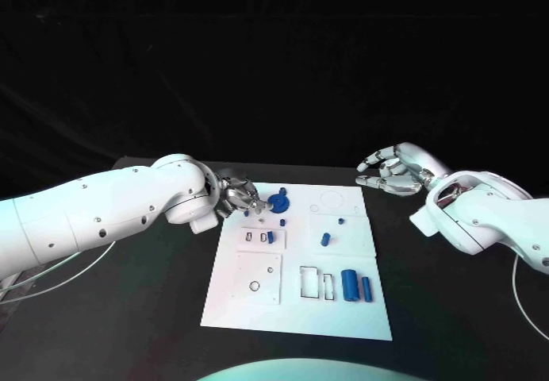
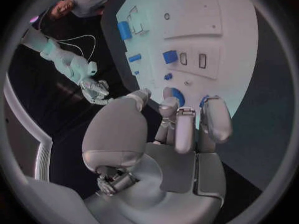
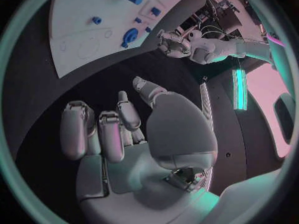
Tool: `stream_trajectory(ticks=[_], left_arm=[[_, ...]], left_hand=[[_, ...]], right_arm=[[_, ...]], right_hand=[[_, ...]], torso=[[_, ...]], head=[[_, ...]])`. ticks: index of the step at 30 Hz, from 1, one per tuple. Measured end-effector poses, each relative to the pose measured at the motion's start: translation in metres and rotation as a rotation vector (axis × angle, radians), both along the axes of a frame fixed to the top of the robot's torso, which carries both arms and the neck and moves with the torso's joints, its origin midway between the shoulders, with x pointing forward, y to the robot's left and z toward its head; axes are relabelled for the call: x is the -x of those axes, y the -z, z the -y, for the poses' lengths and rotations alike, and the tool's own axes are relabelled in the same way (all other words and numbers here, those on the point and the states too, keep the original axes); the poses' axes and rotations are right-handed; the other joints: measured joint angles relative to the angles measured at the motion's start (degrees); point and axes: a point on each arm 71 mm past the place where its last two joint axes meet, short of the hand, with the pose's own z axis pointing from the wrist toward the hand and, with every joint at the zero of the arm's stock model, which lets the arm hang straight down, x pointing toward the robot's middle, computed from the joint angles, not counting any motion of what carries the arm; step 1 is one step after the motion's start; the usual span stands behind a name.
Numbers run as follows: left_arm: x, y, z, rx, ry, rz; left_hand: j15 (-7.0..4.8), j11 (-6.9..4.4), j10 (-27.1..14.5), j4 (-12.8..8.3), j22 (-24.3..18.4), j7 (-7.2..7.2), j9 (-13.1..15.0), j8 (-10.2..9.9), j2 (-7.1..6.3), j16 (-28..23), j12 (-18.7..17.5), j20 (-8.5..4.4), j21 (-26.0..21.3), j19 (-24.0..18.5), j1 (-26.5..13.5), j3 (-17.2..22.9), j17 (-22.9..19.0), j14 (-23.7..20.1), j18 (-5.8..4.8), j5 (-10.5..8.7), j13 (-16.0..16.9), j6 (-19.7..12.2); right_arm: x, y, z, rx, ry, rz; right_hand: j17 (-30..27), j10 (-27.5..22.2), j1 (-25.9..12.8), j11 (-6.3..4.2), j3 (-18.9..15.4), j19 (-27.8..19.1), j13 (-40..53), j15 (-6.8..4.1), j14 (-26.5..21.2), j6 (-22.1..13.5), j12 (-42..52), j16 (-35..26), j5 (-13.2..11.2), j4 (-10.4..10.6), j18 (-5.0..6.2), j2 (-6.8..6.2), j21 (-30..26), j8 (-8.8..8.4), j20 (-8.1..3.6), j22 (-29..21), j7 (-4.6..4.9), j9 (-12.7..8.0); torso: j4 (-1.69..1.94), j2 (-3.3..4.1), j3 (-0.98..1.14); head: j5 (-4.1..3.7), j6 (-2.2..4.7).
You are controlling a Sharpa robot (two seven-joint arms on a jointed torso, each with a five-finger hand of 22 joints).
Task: Assemble the parts on the task board
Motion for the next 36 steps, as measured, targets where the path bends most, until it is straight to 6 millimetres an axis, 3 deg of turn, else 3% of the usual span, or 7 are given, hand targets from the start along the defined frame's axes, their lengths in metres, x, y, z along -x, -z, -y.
stream_trajectory(ticks=[8, 11, 14, 20, 29, 31, 36], left_arm=[[-0.004, -0.001, 0.019, -0.094, 0.062, 0.002], [-0.005, -0.002, 0.025, -0.123, 0.084, 0.002], [-0.005, -0.001, 0.029, -0.15, 0.103, -0.003], [-0.005, 0.0, 0.033, -0.185, 0.13, -0.011], [-0.006, 0.003, 0.037, -0.229, 0.163, -0.028], [-0.005, 0.004, 0.037, -0.236, 0.169, -0.032], [-0.004, 0.005, 0.038, -0.253, 0.188, -0.045]], left_hand=[[0.0, 0.0, 0.0, 0.0, 0.57, -0.03, 1.26, 1.08, 0.12, 0.0, 0.55, 0.0, 0.29, 0.0, -1.76, 0.0, -0.01, 0.0, 0.0, 0.0, 0.6, -0.03], [0.0, 0.0, 0.0, 0.0, 0.64, -0.24, 1.73, 1.29, 0.03, 0.0, 0.55, 0.0, 0.28, 0.0, -2.74, -0.48, -0.01, 0.0, 0.0, 0.0, 0.49, -0.24], [0.0, -0.24, -0.24, -0.02, 0.64, -0.24, 1.83, 1.33, -0.03, 0.0, 0.56, 0.0, 0.28, -0.01, -2.81, -0.5, -0.01, 0.0, 0.0, 0.0, 0.13, -0.24], [0.0, -0.24, -0.24, -0.02, 0.64, -0.45, 1.95, 1.33, 0.27, 0.0, 0.55, 0.0, 0.29, -0.01, -3.11, -0.5, -0.01, 0.0, 0.0, 0.0, -0.04, -0.45], [0.01, -0.23, -0.24, -0.02, 0.86, -0.45, 2.13, 1.33, 0.55, -0.01, 0.55, 0.0, 0.48, -0.01, -3.4, -0.5, -0.02, 0.0, 0.0, 0.0, -0.08, -0.44], [0.01, -0.23, -0.24, -0.02, 0.88, -0.45, 2.17, 1.33, 0.57, -0.01, 0.55, 0.0, 0.48, -0.01, -3.42, -0.5, -0.02, 0.0, 0.0, 0.0, -0.09, -0.44], [-0.19, -0.44, -0.45, 0.14, 0.81, -0.24, 2.39, 1.61, 0.8, -0.01, 0.32, 0.0, 0.48, -0.01, -3.64, -0.66, -0.02, -0.2, 0.01, 0.0, -0.28, -0.65]], right_arm=[[-0.005, 0.001, 0.006, -0.006, 0.018, -0.008], [-0.007, 0.001, 0.007, -0.027, 0.026, -0.008], [-0.01, 0.001, 0.008, -0.073, 0.042, -0.013], [-0.016, 0.0, 0.014, -0.181, 0.087, -0.015], [-0.025, -0.001, 0.027, -0.294, 0.151, 0.001], [-0.026, -0.001, 0.028, -0.31, 0.158, 0.002], [-0.028, -0.001, 0.029, -0.346, 0.17, 0.0]], right_hand=[[0.0, -1.26, -0.5, -0.2, -0.32, -1.49, -1.6, 0.0, 0.0, 0.0, -1.49, -0.7, 0.25, 0.32, 0.0, -0.5, -2.18, 0.6, -0.43, -0.01, 0.0, 0.17], [-2.11, -8.57, -0.48, 0.04, 0.54, -8.19, -10.59, -0.05, -0.05, -0.92, -9.26, -5.22, 0.34, 0.6, 2.77, -0.48, -11.57, 1.15, -0.39, -5.33, 0.06, 0.3], [-18.58, -18.67, 1.13, 0.6, 3.8, -21.5, -24.23, 0.42, -7.98, -2.72, -22.34, -17.72, 0.34, 0.07, 6.25, -0.27, -30.96, 1.53, 0.15, -19.58, 0.5, 0.21], [-36.31, -20.36, 1.94, 1.79, 9.12, -28.64, -37.25, 2.31, -22.18, -3.88, -34.82, -37.16, 0.57, -1.38, 6.25, -0.35, -43.03, 1.53, 2.04, -27.36, 1.45, -0.69], [-49.5, -20.01, 0.99, 2.96, 11.03, -32.93, -56.27, 5.45, -27.48, -3.64, -49.09, -62.81, 0.78, -2.13, 6.25, -1.24, -58.65, -1.13, 5.15, -40.31, 1.39, -3.77], [-51.28, -21.39, 0.76, 4.85, 10.92, -32.74, -58.87, 5.78, -27.83, -2.59, -50.91, -66.02, 0.78, -2.24, 6.25, -1.0, -61.19, -2.03, 5.78, -42.91, 1.69, -4.35], [-52.75, -21.2, 0.62, 5.04, 10.49, -32.12, -61.36, 6.28, -27.33, -3.0, -52.33, -68.56, 0.78, -2.67, 6.24, -0.86, -63.28, -2.79, 6.39, -45.44, 1.55, -4.92]], torso=[[0.05, 0.06, -0.05], [0.05, 0.07, -0.06], [-0.02, 0.07, -0.06], [-0.05, 0.11, -0.06], [-0.05, 0.13, -0.05], [-0.05, 0.14, -0.05], [-0.03, 0.16, -0.06]], head=[[0.1, -0.55], [0.2, -0.74], [0.29, -0.88], [0.38, -0.98], [0.36, -1.33], [0.36, -1.42], [0.37, -1.55]])
